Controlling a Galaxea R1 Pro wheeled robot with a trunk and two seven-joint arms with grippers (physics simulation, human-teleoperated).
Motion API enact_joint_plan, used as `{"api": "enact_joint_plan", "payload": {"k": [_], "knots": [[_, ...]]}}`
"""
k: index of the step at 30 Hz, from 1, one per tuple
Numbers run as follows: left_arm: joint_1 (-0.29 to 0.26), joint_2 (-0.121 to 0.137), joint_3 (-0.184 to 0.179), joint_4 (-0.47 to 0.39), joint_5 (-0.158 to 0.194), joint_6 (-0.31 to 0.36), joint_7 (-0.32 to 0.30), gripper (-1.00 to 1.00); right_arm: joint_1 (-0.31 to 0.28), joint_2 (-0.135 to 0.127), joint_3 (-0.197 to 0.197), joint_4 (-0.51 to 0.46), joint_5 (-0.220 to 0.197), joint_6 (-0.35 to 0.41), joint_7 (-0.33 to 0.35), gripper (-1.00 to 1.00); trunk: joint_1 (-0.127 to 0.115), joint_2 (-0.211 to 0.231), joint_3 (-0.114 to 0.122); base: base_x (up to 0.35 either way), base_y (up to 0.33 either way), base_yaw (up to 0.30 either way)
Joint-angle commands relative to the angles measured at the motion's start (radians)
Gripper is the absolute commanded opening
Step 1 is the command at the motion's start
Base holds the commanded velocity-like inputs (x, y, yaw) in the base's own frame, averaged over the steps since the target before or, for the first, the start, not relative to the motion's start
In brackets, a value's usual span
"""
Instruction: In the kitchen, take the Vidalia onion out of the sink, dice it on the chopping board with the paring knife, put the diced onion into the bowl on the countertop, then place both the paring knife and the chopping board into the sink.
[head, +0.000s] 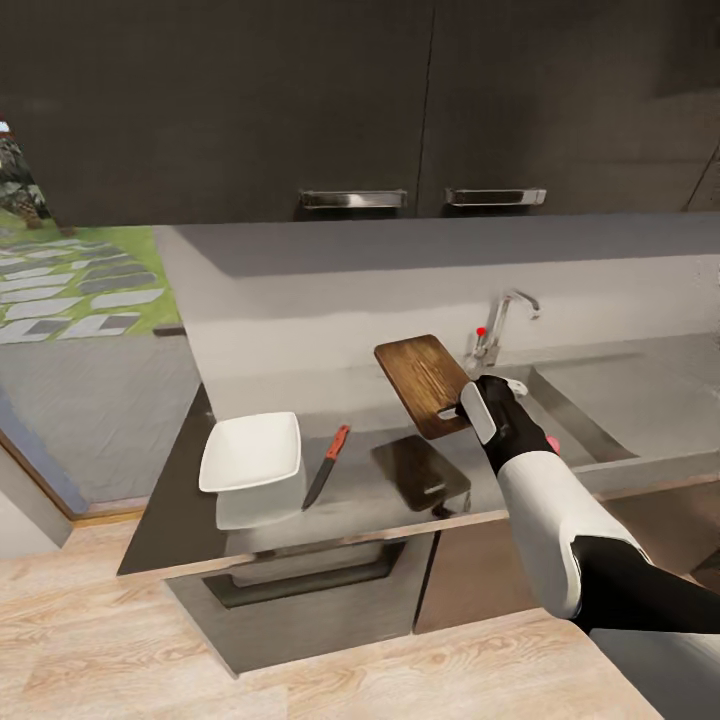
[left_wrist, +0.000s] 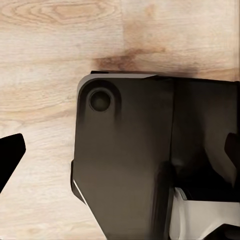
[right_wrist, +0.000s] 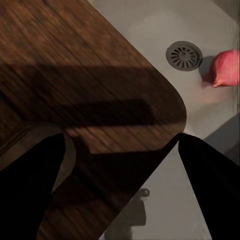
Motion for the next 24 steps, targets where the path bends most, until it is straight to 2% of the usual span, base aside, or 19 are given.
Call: {"api": "enact_joint_plan", "payload": {"k": [1,10,24], "knots": [[0.0,-0.001,0.002,0.0,0.003,-0.002,-0.001,1.0,-0.001,0.0,-0.002,-0.001,-0.014,-0.002,-0.008,-1.0,0.0,-0.001,-0.001,0.0,-0.055,0.0],[0.0,-0.001,0.002,0.0,0.003,-0.001,0.0,1.0,-0.001,-0.008,-0.002,-0.001,-0.014,-0.002,-0.008,-1.0,0.0,-0.001,-0.001,0.0,-0.044,0.0],[0.0,-0.006,0.002,0.008,0.002,-0.001,0.0,1.0,-0.001,-0.008,-0.001,0.0,-0.014,-0.002,-0.008,-1.0,0.0,-0.001,-0.001,0.0,-0.291,0.0]]}}
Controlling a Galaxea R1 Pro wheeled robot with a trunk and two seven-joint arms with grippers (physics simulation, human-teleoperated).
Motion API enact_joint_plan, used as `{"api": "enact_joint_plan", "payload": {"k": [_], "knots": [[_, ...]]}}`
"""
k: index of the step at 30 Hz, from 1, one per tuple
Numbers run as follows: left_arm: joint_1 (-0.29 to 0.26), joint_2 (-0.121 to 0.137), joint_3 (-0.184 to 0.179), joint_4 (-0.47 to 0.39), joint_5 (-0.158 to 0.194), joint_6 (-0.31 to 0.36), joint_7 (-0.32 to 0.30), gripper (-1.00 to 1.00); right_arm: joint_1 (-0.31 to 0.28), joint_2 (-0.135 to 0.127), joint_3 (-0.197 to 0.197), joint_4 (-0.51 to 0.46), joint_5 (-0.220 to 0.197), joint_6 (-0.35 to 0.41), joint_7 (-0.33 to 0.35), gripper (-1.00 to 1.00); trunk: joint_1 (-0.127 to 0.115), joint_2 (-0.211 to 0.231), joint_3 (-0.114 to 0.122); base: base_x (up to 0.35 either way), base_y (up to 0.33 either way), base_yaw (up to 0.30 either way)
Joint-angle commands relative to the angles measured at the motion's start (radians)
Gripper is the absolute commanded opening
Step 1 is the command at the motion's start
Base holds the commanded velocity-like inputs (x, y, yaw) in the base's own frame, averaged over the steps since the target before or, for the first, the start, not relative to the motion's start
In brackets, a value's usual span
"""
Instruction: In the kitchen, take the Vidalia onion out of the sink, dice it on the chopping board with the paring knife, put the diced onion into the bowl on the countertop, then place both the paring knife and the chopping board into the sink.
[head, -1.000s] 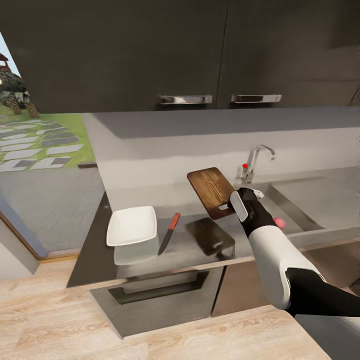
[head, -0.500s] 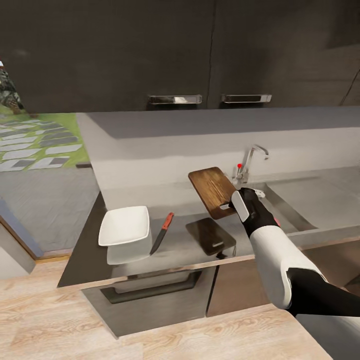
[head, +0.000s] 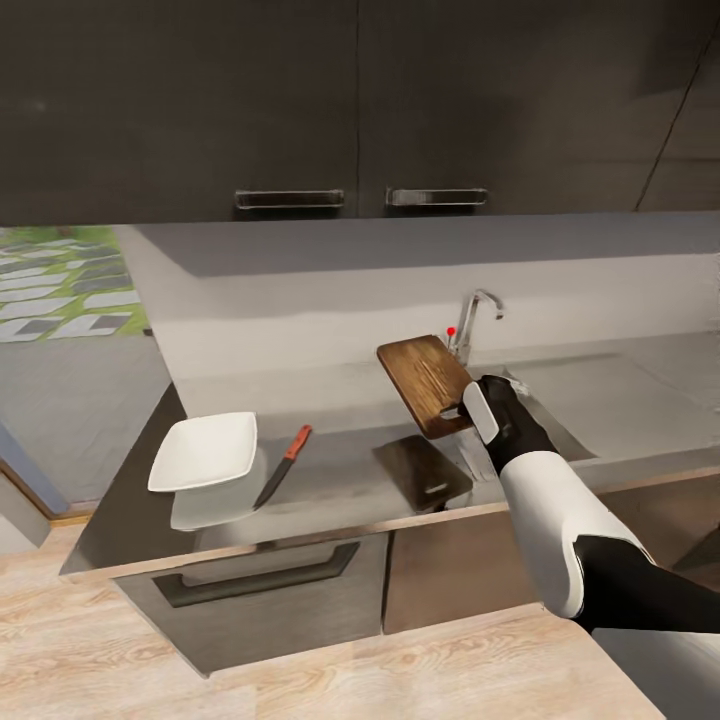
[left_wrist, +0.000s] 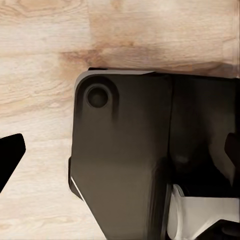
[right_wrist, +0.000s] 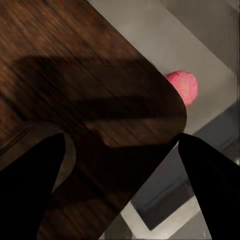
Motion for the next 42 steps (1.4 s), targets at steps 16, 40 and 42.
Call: {"api": "enact_joint_plan", "payload": {"k": [16,40,42], "knots": [[0.001,-0.002,0.002,-0.001,0.002,-0.001,-0.001,1.0,-0.001,-0.004,-0.001,0.03,0.084,0.001,0.248,-1.0,0.0,-0.001,-0.001,0.0,-0.052,0.0],[0.001,-0.002,0.002,0.005,0.003,-0.001,-0.001,1.0,-0.001,-0.122,-0.001,0.096,0.571,0.031,1.145,-1.0,0.0,-0.001,-0.001,0.0,0.0,0.0],[0.001,-0.002,0.002,0.005,0.003,-0.001,-0.001,1.0,-0.001,-0.127,-0.001,0.096,0.58,0.03,1.154,-1.0,0.0,-0.001,-0.001,0.0,0.0,0.0]]}}
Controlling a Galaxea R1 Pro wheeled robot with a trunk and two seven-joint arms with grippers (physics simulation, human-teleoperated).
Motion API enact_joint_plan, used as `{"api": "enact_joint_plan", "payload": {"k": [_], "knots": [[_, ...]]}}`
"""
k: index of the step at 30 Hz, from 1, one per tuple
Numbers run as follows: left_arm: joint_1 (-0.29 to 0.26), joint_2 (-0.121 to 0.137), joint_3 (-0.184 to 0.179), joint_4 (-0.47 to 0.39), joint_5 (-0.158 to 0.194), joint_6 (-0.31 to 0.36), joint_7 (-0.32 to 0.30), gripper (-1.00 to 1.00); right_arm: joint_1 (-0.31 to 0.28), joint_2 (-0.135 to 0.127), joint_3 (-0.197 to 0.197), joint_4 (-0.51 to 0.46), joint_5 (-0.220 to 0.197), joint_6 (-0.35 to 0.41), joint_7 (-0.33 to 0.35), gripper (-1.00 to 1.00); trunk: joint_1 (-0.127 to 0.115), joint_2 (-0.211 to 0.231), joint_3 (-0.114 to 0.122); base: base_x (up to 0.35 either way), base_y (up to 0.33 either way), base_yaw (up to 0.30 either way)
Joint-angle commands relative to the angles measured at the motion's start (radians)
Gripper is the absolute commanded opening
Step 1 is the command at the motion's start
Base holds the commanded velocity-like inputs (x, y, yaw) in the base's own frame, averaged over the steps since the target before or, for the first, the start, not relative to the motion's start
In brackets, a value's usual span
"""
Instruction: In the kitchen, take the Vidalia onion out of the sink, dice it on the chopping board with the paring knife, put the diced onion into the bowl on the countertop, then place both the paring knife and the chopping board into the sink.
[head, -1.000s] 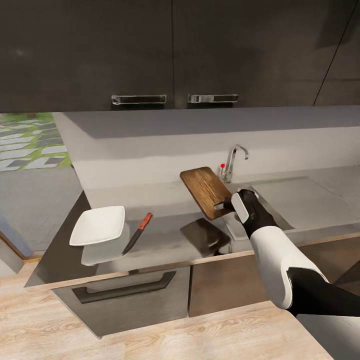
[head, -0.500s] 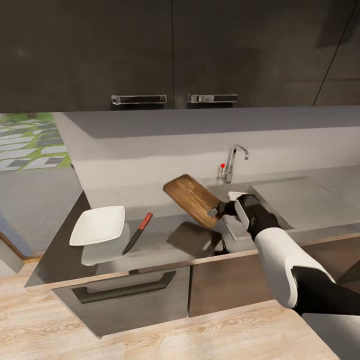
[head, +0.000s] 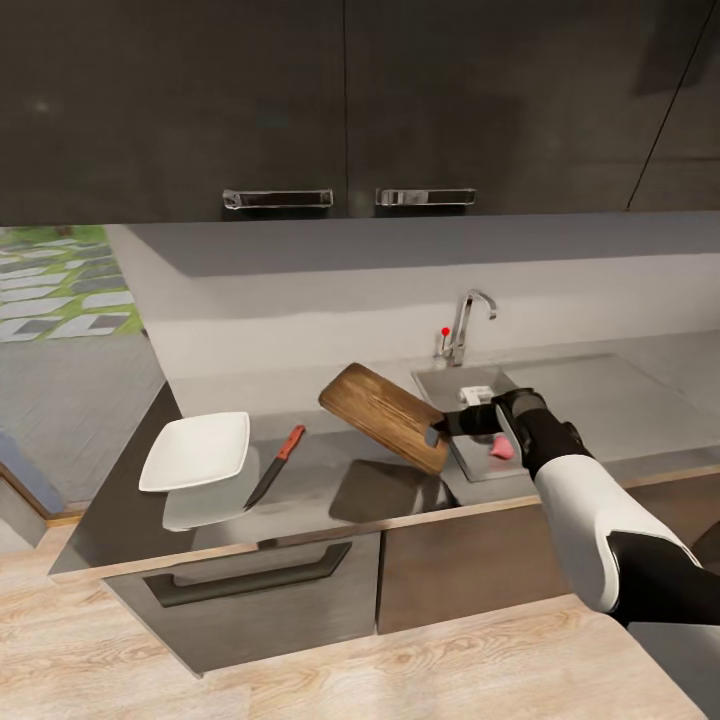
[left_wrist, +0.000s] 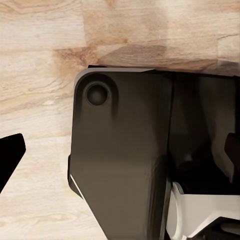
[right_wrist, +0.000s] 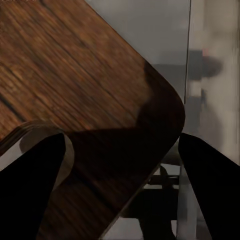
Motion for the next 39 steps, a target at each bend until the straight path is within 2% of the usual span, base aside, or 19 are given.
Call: {"api": "enact_joint_plan", "payload": {"k": [1,10,13,16,18,23,27,31,39], "knots": [[0.0,-0.001,0.002,-0.001,0.002,-0.001,0.0,1.0,-0.001,-0.002,-0.006,-0.001,0.012,0.003,0.013,-1.0,0.0,-0.001,-0.001,0.0,0.0,0.0],[0.0,-0.001,0.002,-0.001,0.002,-0.001,0.0,1.0,-0.001,-0.008,-0.008,-0.012,0.021,-0.004,0.016,-1.0,0.0,-0.001,-0.001,0.0,0.0,0.0],[0.0,-0.001,0.002,-0.001,0.001,-0.001,-0.001,1.0,-0.004,-0.006,-0.004,-0.046,0.057,-0.002,0.014,-1.0,0.0,-0.001,-0.001,0.0,0.0,0.0],[0.0,-0.001,0.002,-0.001,0.002,-0.001,-0.002,1.0,-0.007,0.004,0.021,-0.089,0.121,0.001,0.015,-1.0,0.0,-0.001,-0.001,0.0,0.0,0.0],[0.0,-0.001,0.002,-0.001,0.002,-0.001,-0.002,1.0,-0.01,0.023,0.05,-0.11,0.176,0.002,0.016,-1.0,0.0,-0.001,-0.001,0.0,0.0,0.0],[0.0,-0.001,0.002,-0.001,0.003,-0.001,-0.003,1.0,-0.044,0.066,0.082,-0.124,0.261,0.001,0.026,-1.0,0.0,-0.001,-0.001,0.0,0.0,0.0],[0.0,-0.001,0.002,-0.001,0.003,-0.001,-0.003,1.0,-0.06,0.078,0.088,-0.122,0.28,0.003,0.074,-1.0,0.0,-0.001,-0.001,0.0,0.0,0.0],[0.0,-0.001,0.002,0.0,0.003,-0.001,-0.003,1.0,-0.064,0.078,0.086,-0.111,0.282,0.004,0.095,-1.0,0.0,-0.001,-0.001,0.0,0.0,0.0],[0.0,-0.001,0.002,0.004,0.003,-0.001,-0.004,1.0,-0.065,0.082,0.085,-0.019,0.279,0.007,0.118,-1.0,0.0,-0.001,-0.001,0.0,0.0,0.0]]}}
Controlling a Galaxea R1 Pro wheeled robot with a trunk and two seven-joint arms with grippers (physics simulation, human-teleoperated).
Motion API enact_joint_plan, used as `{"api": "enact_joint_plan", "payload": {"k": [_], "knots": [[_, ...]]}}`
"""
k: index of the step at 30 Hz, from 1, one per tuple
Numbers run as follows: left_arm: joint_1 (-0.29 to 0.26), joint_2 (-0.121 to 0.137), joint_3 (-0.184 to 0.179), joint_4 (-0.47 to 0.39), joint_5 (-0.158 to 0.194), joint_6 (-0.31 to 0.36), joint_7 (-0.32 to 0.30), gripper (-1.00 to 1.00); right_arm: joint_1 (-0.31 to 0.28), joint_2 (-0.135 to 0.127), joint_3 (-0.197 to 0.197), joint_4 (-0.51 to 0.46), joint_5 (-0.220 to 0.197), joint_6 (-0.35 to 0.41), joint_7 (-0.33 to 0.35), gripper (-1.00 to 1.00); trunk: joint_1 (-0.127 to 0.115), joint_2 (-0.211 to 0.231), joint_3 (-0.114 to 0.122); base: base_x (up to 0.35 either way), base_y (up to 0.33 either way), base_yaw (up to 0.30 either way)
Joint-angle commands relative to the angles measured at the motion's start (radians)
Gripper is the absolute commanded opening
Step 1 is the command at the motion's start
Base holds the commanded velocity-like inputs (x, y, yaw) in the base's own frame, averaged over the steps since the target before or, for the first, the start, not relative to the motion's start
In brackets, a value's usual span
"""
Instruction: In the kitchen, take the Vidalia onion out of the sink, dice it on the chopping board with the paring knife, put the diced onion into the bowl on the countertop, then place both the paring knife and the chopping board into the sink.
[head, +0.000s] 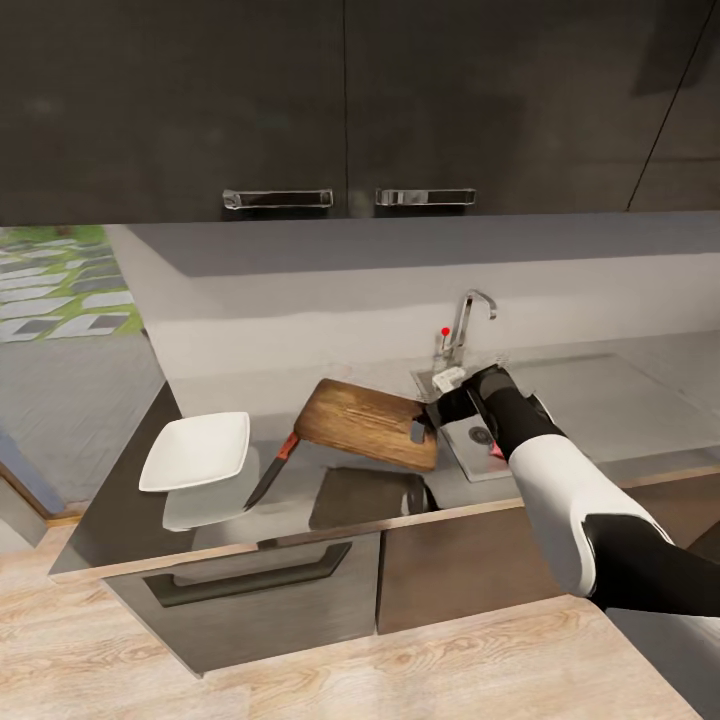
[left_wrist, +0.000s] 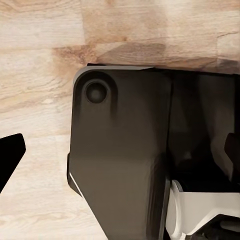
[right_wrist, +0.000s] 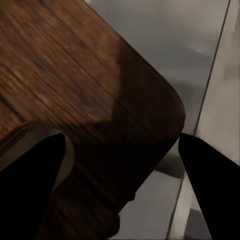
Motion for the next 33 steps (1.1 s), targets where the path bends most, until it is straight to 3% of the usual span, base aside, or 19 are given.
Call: {"api": "enact_joint_plan", "payload": {"k": [1,5,9,14,26,33], "knots": [[0.0,-0.001,0.002,-0.001,0.003,-0.001,0.0,1.0,-0.001,0.001,-0.004,0.004,0.012,0.001,0.023,-1.0,0.0,-0.001,-0.001,0.0,0.0,0.0],[0.0,-0.001,0.002,0.001,0.003,-0.001,0.0,1.0,-0.001,0.0,0.012,0.011,0.018,-0.001,0.111,-1.0,0.0,-0.001,-0.001,0.0,0.0,0.0],[0.0,-0.001,0.002,0.001,0.003,-0.001,0.0,1.0,-0.001,-0.008,0.095,0.013,0.035,-0.005,0.191,-1.0,0.0,-0.001,-0.001,0.001,0.0,0.0],[0.0,-0.001,0.002,0.001,0.002,-0.001,0.0,1.0,0.0,-0.014,0.128,0.013,0.038,-0.008,0.208,-1.0,0.0,-0.001,-0.001,0.101,-0.06,0.0],[0.0,-0.001,0.002,0.001,0.002,-0.001,0.0,1.0,0.0,-0.015,0.145,0.013,0.043,-0.03,0.217,-1.0,0.0,-0.001,-0.001,0.244,-0.192,0.0],[0.0,-0.001,0.002,0.001,0.002,-0.001,0.0,1.0,0.001,-0.015,0.267,0.013,0.05,-0.071,0.266,-1.0,0.0,-0.001,-0.001,0.242,-0.216,0.0]]}}
